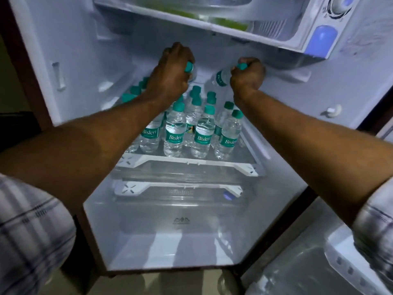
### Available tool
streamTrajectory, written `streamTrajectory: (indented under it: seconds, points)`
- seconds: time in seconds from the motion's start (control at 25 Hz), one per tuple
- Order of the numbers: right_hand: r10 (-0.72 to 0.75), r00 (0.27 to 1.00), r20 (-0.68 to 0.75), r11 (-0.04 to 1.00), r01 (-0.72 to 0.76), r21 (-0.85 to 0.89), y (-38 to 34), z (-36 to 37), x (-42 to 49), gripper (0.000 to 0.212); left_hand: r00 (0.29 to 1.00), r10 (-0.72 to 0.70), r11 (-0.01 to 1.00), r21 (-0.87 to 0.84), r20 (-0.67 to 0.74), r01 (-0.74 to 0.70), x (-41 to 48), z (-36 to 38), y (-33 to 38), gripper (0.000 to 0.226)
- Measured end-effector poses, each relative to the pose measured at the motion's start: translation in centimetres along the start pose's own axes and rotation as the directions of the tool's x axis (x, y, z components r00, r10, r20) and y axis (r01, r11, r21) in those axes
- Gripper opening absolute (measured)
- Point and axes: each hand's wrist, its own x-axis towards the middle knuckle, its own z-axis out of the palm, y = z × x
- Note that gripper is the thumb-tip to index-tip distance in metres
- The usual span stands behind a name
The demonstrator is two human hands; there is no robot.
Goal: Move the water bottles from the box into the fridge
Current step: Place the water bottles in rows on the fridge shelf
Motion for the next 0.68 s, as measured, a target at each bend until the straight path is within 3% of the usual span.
streamTrajectory:
  seconds: [0.2,0.36,0.48,0.68]
  points:
    - [-0.165,0.969,0.184,0.931,0.215,-0.296,0.6,3.0,2.3,0.029,0.993,-0.060,0.998,0.010,0.104,0.059,2.8,3.4,-1.6,0.035]
    - [-0.188,0.930,0.315,0.842,0.317,-0.435,1.1,5.1,2.9,0.032,0.981,-0.104,0.994,0.027,0.161,0.101,5.6,5.6,-3.2,0.034]
    - [-0.144,0.920,0.365,0.819,0.318,-0.477,2.0,6.6,3.4,0.034,0.968,-0.138,0.990,0.021,0.209,0.137,6.9,7.5,-4.6,0.039]
    - [0.031,0.874,0.484,0.822,0.254,-0.510,3.5,9.0,3.8,0.047,0.879,-0.235,0.972,0.120,0.415,0.203,7.2,9.8,-6.7,0.043]
